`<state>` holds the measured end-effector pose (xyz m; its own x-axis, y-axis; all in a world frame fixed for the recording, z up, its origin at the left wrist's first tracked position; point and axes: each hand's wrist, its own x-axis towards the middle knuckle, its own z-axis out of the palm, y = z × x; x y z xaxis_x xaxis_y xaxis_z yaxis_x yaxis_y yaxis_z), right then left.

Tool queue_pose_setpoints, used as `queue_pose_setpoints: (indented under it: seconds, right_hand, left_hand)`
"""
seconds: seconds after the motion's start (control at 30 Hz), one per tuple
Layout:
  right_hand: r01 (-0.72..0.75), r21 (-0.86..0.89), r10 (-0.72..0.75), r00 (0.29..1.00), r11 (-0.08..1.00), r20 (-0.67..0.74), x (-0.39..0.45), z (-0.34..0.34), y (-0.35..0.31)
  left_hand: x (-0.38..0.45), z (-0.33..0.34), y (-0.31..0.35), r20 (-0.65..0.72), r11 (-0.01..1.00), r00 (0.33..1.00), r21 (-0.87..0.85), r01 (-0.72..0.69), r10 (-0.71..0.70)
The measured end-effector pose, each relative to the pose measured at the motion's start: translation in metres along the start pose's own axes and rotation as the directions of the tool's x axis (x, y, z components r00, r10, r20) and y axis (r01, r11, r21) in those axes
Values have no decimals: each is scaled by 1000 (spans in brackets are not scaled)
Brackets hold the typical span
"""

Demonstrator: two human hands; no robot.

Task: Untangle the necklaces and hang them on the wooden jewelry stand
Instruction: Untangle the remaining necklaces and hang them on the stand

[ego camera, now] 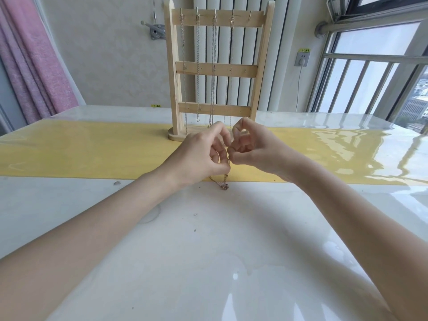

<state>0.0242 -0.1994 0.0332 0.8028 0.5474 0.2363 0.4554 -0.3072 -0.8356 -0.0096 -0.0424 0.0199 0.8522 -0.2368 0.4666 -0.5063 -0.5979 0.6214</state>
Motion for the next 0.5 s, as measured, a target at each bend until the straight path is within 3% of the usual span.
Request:
queue_pose_setpoints:
  seconds: [0.13,0.27,0.4,0.5]
  right_hand:
    - [30,-55,-32,999,998,-38,1,3,-1]
    - [17,1,-17,994,1000,-111,1,4,0]
    - [12,-21,-14,995,1000,-102,1,7,2]
    - [26,-72,-33,994,997,-108,2,7,5]
  left_hand:
    - [2,3,-1,-19,999,1000,30,24,-23]
    - [4,1,-4,-69,996,994,-41,82,-84]
    - [-1,5,0,20,997,1000,75,17,-19]
    - [0,6,-3,20,996,997,62,71,-73]
